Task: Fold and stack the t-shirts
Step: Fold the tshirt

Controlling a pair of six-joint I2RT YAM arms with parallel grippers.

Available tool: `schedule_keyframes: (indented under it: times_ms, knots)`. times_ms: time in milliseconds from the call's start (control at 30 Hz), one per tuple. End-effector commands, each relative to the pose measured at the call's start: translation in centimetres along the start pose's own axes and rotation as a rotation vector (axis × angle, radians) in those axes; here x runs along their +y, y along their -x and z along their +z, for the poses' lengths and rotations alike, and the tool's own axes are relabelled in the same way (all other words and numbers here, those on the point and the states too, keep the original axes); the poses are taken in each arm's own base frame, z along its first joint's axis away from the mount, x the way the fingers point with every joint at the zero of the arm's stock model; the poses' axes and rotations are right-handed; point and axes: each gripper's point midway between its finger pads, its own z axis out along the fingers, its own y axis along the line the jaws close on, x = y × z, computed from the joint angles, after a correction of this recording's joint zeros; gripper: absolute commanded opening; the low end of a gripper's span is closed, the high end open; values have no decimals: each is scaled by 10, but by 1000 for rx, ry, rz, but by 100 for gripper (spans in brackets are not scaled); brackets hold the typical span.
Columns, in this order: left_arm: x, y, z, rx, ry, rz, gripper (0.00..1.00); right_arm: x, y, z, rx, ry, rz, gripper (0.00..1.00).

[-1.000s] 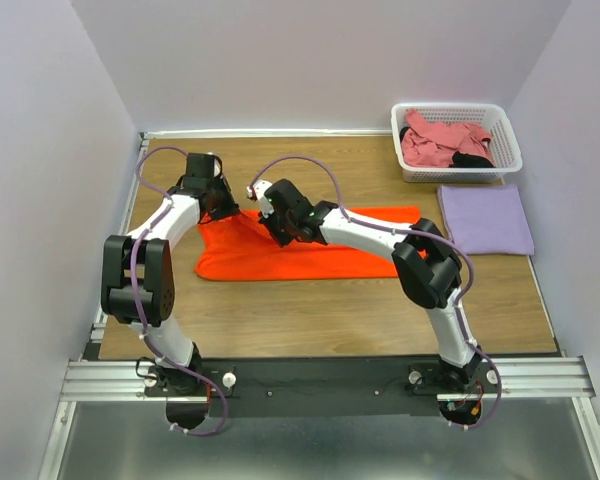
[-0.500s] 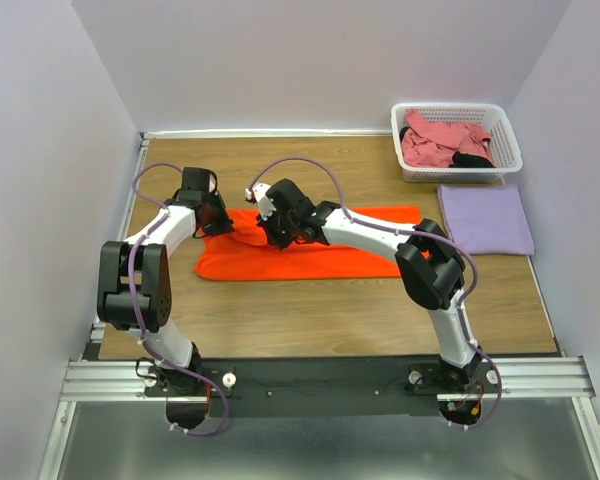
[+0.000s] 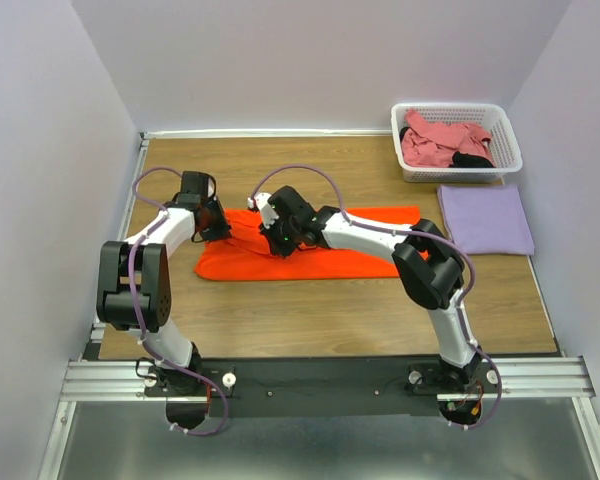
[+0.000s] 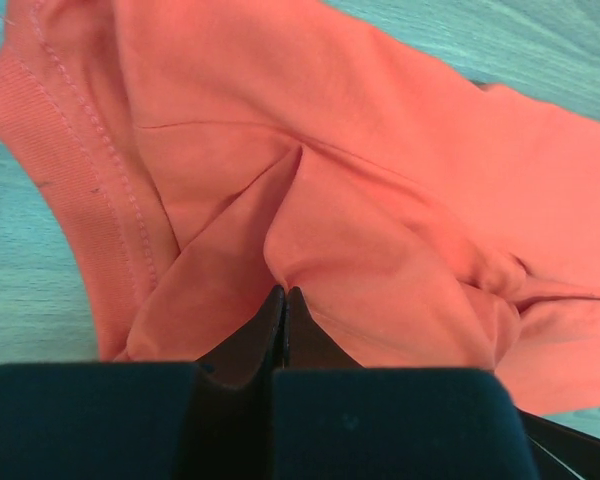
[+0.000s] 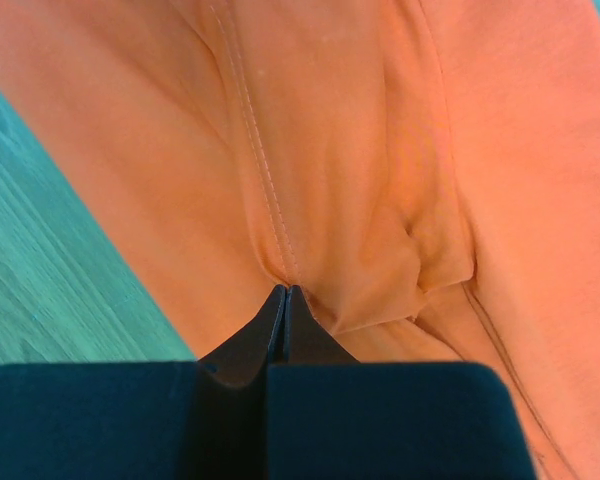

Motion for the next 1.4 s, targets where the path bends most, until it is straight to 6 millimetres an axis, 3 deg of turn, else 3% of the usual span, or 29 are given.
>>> schedule_keyframes:
  times_ms: [0,200,300,400,433,467,533,600,633,667,733,767,833,867,1033,1200,1367]
  knots:
    - [14,2,-1,-15,60,19,3,3,-25,13,62,13,5,1]
    - [21,3,19,-14,82,8,7,-3,-32,16,79,-17,10,1]
    - [22,12,23,-41,95,12,17,-7,-32,17,81,-35,6,2]
    - [19,19,21,-44,96,25,35,-7,-23,10,59,-42,6,22]
    - [17,20,18,-48,90,25,41,-10,-20,6,50,-67,17,37]
    - [14,24,9,-67,84,23,42,-12,-9,-4,21,-87,15,41]
    - [13,26,-7,-93,91,19,48,-20,-6,-16,7,-155,44,49]
    - [17,26,-17,-110,117,6,55,-29,1,-34,-21,-219,45,51]
    - [14,29,-30,-137,110,7,58,-38,-12,-38,1,-261,47,52]
    - [23,24,-34,-143,153,-7,59,-39,-8,-49,-15,-274,49,52]
    - [22,24,-50,-177,152,-13,59,-49,-20,-59,-3,-306,77,52]
    - [24,18,-53,-175,159,-17,58,-52,-37,-61,26,-315,94,52]
    - [26,2,-55,-157,153,-17,54,-58,-43,-74,18,-327,141,52]
    - [23,-2,-58,-154,132,-13,52,-60,-61,-75,51,-333,157,51]
    - [37,-46,-43,-59,143,-32,42,-66,-97,-83,105,-351,232,51]
    - [50,-59,-23,-31,176,-42,37,-74,-129,-81,175,-399,237,50]
    - [70,-58,6,-1,271,-28,36,-52,-149,-76,214,-300,298,48]
